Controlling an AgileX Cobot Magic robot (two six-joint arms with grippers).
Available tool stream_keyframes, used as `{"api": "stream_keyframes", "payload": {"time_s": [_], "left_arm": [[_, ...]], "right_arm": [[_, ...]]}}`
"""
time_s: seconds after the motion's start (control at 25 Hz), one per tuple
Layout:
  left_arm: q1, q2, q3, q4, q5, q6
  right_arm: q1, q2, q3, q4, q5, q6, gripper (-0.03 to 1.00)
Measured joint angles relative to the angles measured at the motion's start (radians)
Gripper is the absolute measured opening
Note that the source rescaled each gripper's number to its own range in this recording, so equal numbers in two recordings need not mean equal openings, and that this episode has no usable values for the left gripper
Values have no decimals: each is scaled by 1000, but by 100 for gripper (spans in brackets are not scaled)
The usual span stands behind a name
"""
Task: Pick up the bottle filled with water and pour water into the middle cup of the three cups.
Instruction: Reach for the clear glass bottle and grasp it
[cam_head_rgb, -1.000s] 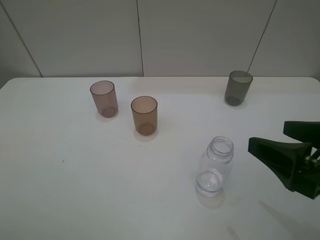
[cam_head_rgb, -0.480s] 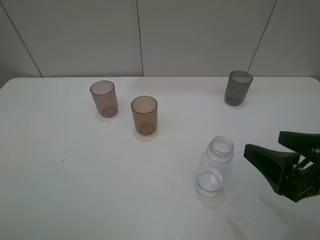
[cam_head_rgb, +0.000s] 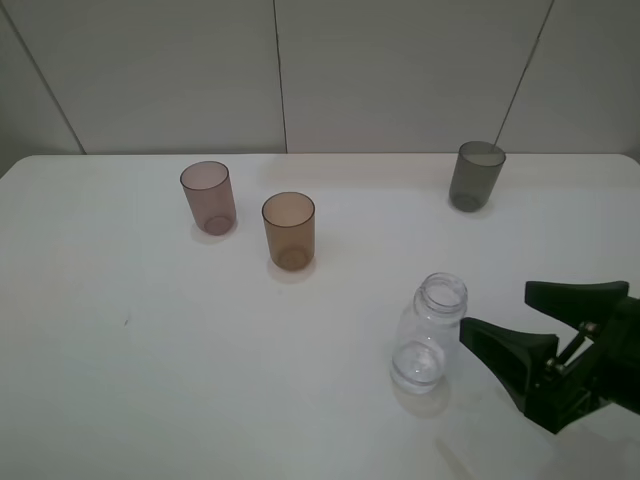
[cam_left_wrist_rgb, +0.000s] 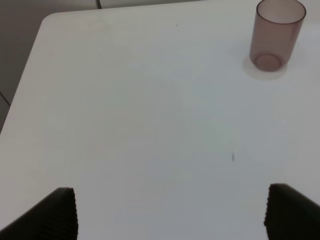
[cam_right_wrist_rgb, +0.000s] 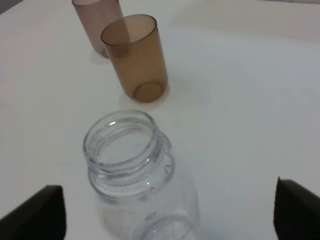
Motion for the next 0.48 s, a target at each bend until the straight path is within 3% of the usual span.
{"api": "stream_keyframes", "payload": {"time_s": [0.48], "left_arm": [[0, 0, 0, 0, 0, 0]], "right_arm": [[0, 185, 0, -23, -64, 0, 88]]}}
